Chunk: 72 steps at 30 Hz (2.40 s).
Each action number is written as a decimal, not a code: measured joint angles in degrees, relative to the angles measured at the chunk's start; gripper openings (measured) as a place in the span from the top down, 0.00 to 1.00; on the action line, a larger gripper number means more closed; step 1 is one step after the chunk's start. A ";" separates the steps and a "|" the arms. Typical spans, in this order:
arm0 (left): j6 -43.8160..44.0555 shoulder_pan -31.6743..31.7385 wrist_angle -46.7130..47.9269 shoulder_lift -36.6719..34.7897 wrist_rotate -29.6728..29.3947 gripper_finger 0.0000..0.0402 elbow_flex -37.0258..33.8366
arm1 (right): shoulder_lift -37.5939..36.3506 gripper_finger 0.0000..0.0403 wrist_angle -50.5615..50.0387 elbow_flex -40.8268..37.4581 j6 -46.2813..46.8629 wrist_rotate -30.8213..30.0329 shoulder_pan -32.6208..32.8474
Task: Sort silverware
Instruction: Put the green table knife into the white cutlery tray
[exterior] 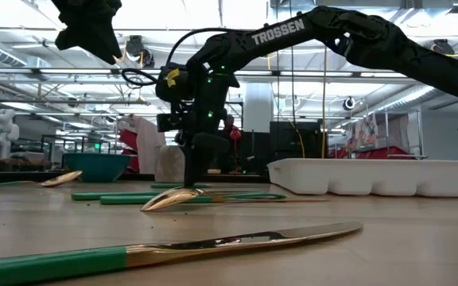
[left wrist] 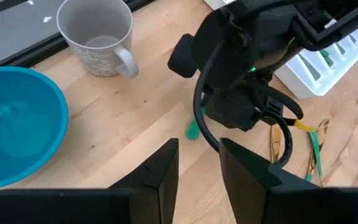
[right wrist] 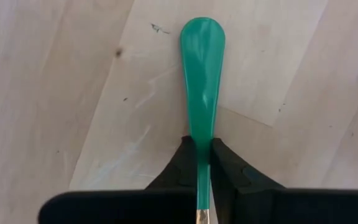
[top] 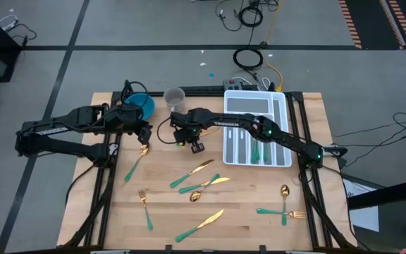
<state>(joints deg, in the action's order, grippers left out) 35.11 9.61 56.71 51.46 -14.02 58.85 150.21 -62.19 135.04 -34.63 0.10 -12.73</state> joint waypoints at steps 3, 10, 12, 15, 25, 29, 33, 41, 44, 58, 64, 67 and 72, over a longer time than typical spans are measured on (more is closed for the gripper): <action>-0.53 0.00 0.04 0.02 -0.02 0.69 0.00 | -0.82 1.00 0.30 -0.21 1.04 0.12 0.11; -1.04 0.01 0.39 0.02 -0.13 0.69 0.00 | -3.31 0.99 -1.57 -0.39 2.34 -1.12 0.21; -1.11 0.01 0.71 0.02 -0.18 0.69 0.00 | -3.91 0.99 -1.34 -0.37 2.41 -1.05 0.26; -1.38 0.02 1.32 0.02 -0.67 0.69 0.00 | -4.65 0.99 -0.98 -0.37 2.46 -1.21 0.31; -1.48 0.02 1.57 0.02 -1.27 0.69 0.00 | -5.50 1.00 -1.22 -0.23 1.92 -3.37 0.61; -1.50 0.00 3.03 0.02 -1.27 0.69 0.00 | -5.09 0.93 -5.94 -0.21 1.10 -2.23 -0.72; -1.50 0.01 2.99 0.02 -1.31 0.69 -0.01 | -4.54 0.78 -9.16 -0.21 1.00 -1.26 -1.83; -1.77 0.02 2.93 0.02 -2.89 0.69 -0.02 | -4.06 0.55 -7.21 -0.15 2.00 -1.31 -2.35; -2.46 0.02 2.91 0.02 -2.97 0.69 -0.02 | -4.06 0.54 -6.09 -0.15 1.55 -0.46 -1.87; -1.22 0.00 2.22 0.00 -2.40 0.69 -4.24 | -0.70 0.57 -3.47 0.16 5.77 2.16 -1.11; -0.95 0.00 1.85 -0.02 -1.49 0.69 -5.25 | 0.13 0.64 -4.42 -0.29 4.06 2.75 -1.09; -0.95 0.00 1.69 -0.13 -1.49 0.69 -5.25 | 1.20 0.73 -5.26 -0.30 3.99 3.41 -1.13; -1.25 0.00 1.75 -0.17 -1.46 0.69 -5.25 | 1.91 0.94 -5.46 -0.26 3.92 3.19 -0.87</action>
<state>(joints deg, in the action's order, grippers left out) 33.86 9.61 58.46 51.29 -15.49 53.60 152.12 -67.65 134.78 -30.71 3.28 -13.60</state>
